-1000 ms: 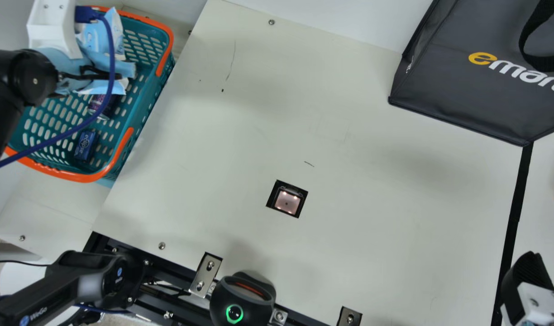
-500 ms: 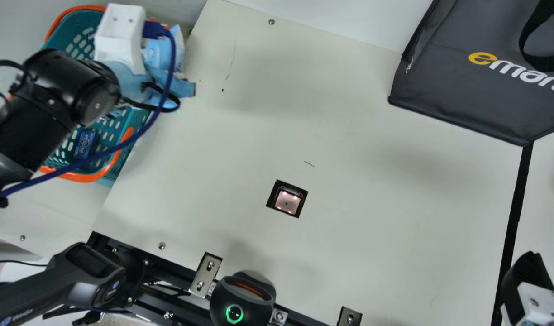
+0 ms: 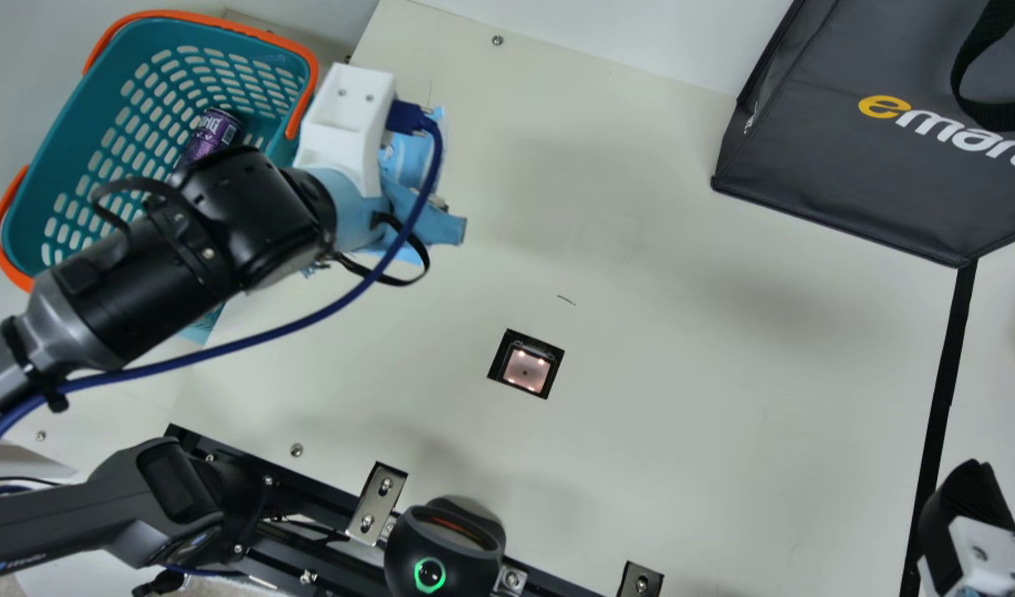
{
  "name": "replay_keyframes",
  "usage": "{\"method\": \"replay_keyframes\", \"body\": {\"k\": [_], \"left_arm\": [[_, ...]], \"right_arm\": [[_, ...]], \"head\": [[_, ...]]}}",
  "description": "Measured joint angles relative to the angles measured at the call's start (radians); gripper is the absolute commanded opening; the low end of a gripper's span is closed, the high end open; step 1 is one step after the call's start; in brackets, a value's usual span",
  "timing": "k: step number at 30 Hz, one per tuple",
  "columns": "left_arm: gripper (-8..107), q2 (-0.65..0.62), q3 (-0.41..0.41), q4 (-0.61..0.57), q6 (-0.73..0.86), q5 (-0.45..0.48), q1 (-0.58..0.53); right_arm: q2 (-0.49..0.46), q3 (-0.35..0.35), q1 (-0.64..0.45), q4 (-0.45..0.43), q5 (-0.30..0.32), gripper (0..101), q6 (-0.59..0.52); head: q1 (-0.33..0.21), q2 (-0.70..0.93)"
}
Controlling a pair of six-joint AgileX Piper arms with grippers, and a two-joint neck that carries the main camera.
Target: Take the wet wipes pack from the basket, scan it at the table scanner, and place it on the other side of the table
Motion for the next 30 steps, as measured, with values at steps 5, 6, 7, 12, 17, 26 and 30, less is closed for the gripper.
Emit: {"method": "replay_keyframes", "body": {"k": [5,6,7,12,17,26,30], "left_arm": [[-8,0.015,0.000,-0.009,-0.045,0.014,-0.076],[-8,0.019,0.000,-0.008,-0.053,0.017,-0.092],[-8,0.021,0.002,-0.011,-0.062,0.017,-0.108],[-8,0.039,0.011,-0.013,-0.108,0.020,-0.185],[-8,0.062,0.029,-0.009,-0.160,0.002,-0.261],[-8,0.124,0.067,0.019,-0.257,-0.043,-0.384],[-8,0.156,0.083,0.026,-0.298,-0.069,-0.429]], "right_arm": [[0.000,0.000,0.000,0.000,0.000,95,0.000],[0.000,0.000,0.000,0.000,0.000,95,0.000],[0.000,0.000,0.000,0.000,0.000,95,0.000],[0.000,0.000,0.000,0.000,0.000,95,0.000],[0.000,0.000,0.000,0.000,0.000,95,0.000],[0.000,0.000,0.000,0.000,0.000,95,0.000],[0.000,0.000,0.000,-0.001,0.000,95,0.000]], "head": [[0.000,0.000],[-0.002,0.000],[0.000,0.002],[0.000,0.000],[-0.002,0.000],[0.000,0.000],[0.000,0.002]]}}
